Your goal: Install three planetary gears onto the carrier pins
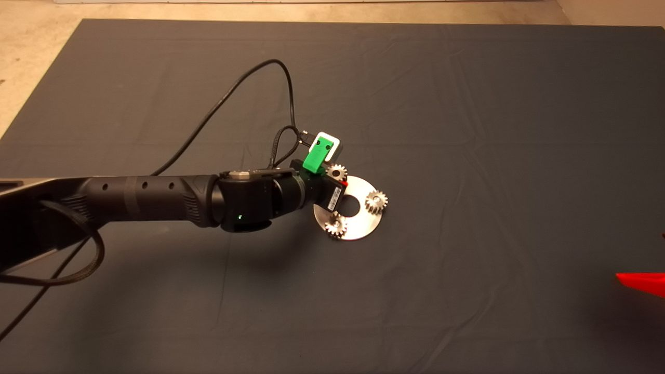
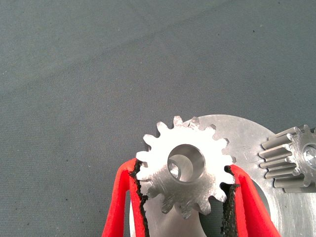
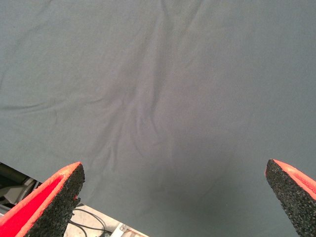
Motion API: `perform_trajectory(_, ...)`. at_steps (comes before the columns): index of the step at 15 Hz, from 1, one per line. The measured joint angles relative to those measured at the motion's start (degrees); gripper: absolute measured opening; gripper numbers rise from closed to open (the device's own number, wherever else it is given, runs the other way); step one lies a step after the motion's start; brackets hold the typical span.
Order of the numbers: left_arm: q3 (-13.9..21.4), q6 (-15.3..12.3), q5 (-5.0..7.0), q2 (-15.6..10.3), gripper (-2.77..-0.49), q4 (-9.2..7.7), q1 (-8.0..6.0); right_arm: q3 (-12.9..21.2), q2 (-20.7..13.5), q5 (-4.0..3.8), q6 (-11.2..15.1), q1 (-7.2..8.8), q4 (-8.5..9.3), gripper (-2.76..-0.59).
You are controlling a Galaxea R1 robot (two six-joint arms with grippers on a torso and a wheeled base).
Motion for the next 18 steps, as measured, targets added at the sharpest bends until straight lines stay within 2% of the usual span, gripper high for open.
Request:
perform_trajectory(6, 0.0, 1.49, 0.15, -0.22, -2.71, 0.0, 0.0, 0.0, -0.49, -0.02, -0.15, 0.0, 0.0, -0.62)
perform_trajectory(8, 0.0, 1.5, 0.89, -0.44, -2.71, -0.05, 0.01, 0.0, -0.78, 0.02, -0.17, 0.0, 0.0, -0.62)
perform_trajectory(15, 0.0, 1.94, 1.18, -0.4, -2.71, -0.11, 0.0, 0.0, -0.94, 0.0, -0.17, 0.2, 0.0, -0.62)
perform_trajectory(18, 0.0, 1.94, 1.71, -0.04, -2.71, -0.11, 0.0, 0.0, -1.16, 0.0, -0.2, 0.35, 0.0, -0.62)
